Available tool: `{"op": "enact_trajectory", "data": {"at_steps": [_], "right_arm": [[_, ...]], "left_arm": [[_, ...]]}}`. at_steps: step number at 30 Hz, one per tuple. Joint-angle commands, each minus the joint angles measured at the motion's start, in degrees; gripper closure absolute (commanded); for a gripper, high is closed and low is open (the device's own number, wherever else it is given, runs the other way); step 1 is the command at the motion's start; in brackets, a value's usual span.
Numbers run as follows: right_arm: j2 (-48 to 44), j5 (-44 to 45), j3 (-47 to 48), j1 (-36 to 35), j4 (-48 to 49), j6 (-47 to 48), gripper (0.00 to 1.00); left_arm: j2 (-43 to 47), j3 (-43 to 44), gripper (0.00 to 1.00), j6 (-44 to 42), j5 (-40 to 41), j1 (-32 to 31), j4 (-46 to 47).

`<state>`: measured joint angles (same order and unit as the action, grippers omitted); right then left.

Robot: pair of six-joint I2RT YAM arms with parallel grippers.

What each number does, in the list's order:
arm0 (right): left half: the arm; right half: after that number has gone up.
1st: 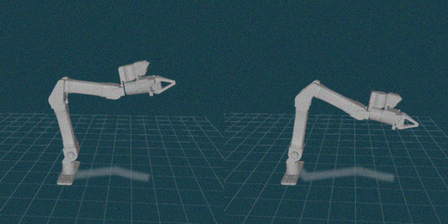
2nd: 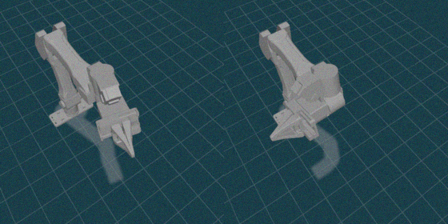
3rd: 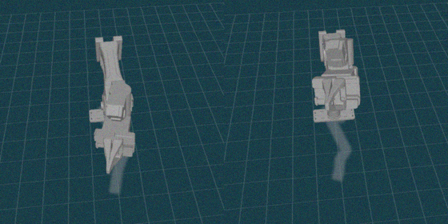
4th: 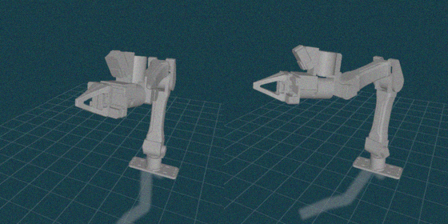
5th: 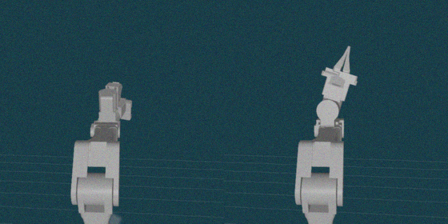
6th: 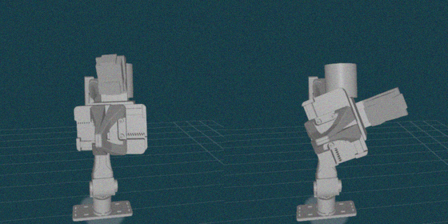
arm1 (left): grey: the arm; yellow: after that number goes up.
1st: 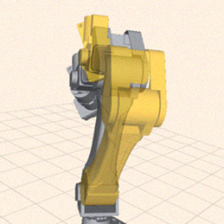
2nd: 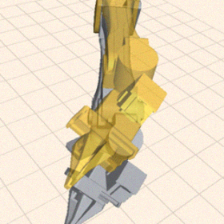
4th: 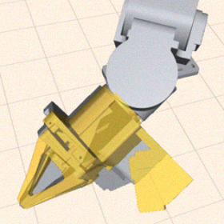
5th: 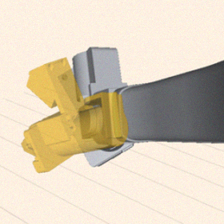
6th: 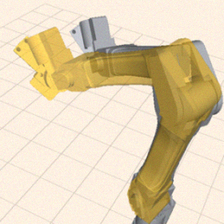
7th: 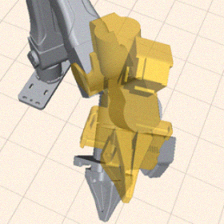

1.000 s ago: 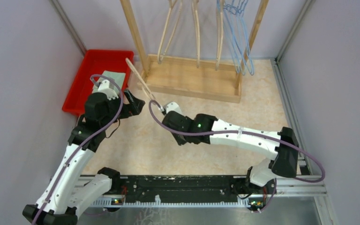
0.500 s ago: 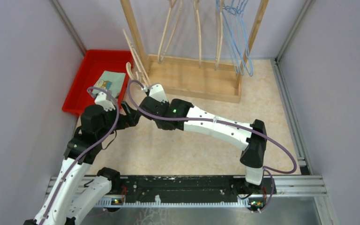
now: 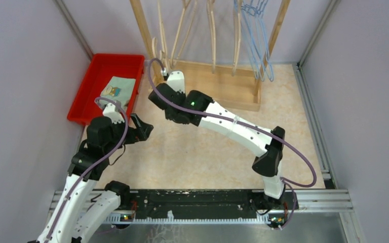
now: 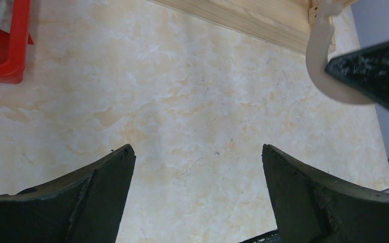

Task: Organize the hangers

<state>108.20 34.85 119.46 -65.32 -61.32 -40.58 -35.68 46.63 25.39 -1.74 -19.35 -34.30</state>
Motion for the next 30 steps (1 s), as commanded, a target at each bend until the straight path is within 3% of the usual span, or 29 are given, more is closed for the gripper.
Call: {"op": "enact_trajectory", "data": {"at_steps": [1,8,14,21,30], "right_arm": [[3.26,0.71,8.26,1.74,2.9,-2.22,1.0],[4.45,-2.75,9.89,3.78,6.13,-4.54,1.0],[9.65,-4.99,20.92,4.06,4.41,-5.34,1.0],[10.75,-11.98,21.31,8.21,9.14,-9.37,1.0],[12.16,-13.75,23.98,12.89,14.8,-7.14,1.0]], "left_arm": [[1.43,0.15,0.0,-1.08,-0.99,0.13,-2.17],[2.66,1.58,0.0,-1.45,-0.9,0.11,-4.38],[3.03,3.03,0.0,-1.57,-0.81,0.11,-6.36],[4.19,4.83,0.0,-1.32,-0.56,0.11,-8.97],[4.66,8.1,0.0,-1.62,0.88,0.15,-12.73]]}}
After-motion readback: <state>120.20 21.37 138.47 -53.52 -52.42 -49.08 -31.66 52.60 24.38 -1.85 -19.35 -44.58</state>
